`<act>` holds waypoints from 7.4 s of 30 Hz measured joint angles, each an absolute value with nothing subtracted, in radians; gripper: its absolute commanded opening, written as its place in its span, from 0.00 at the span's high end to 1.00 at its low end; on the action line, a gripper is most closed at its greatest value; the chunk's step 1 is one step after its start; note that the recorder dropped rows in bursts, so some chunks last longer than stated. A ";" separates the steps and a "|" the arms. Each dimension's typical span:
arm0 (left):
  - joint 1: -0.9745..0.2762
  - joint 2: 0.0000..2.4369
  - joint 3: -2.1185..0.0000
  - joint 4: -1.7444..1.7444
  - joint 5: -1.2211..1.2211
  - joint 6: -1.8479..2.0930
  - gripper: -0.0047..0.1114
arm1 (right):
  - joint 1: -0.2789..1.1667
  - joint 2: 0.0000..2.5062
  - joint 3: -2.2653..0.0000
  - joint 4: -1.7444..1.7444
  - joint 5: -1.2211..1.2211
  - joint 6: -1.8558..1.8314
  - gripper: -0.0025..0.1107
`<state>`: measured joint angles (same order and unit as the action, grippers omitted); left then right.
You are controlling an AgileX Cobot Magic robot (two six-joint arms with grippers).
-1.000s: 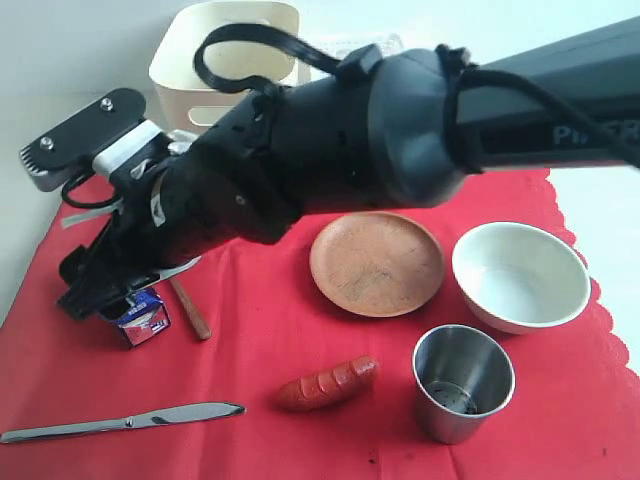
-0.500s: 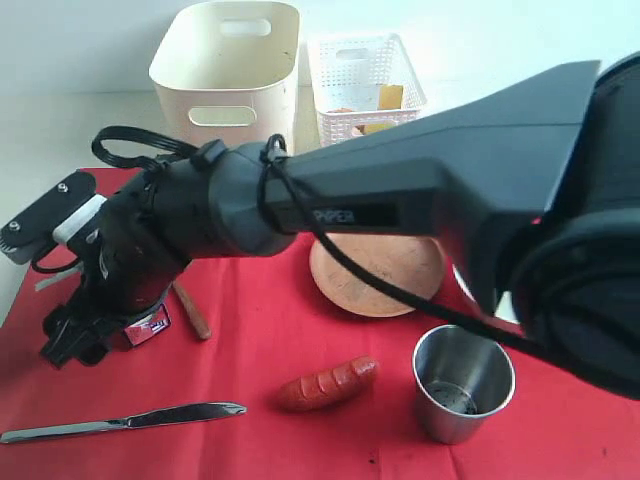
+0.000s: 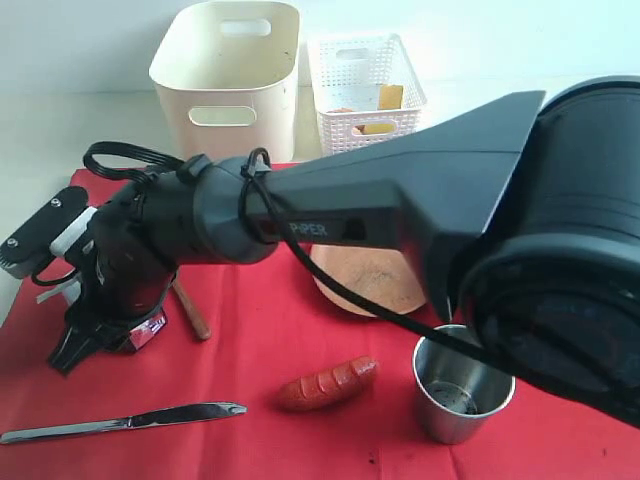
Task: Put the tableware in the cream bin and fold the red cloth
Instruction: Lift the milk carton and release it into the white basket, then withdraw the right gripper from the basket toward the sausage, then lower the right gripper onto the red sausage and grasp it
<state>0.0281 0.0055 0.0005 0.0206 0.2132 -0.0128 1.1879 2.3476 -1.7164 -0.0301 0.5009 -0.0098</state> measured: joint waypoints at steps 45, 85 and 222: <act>0.028 0.006 0.000 0.021 0.213 -0.013 0.96 | 0.509 1.992 -1.471 -0.031 0.238 -0.034 0.98; 0.028 0.006 0.000 0.021 0.213 -0.013 0.96 | 0.505 2.322 -1.710 0.024 -0.089 0.000 0.18; 0.028 0.006 0.000 0.021 0.213 -0.013 0.96 | 1.126 1.825 -0.809 -0.088 0.313 -0.280 0.69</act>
<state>0.0281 0.0055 0.0005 0.0206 0.2132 -0.0128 1.1264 1.8246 -0.8086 -0.0878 0.3130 -0.2805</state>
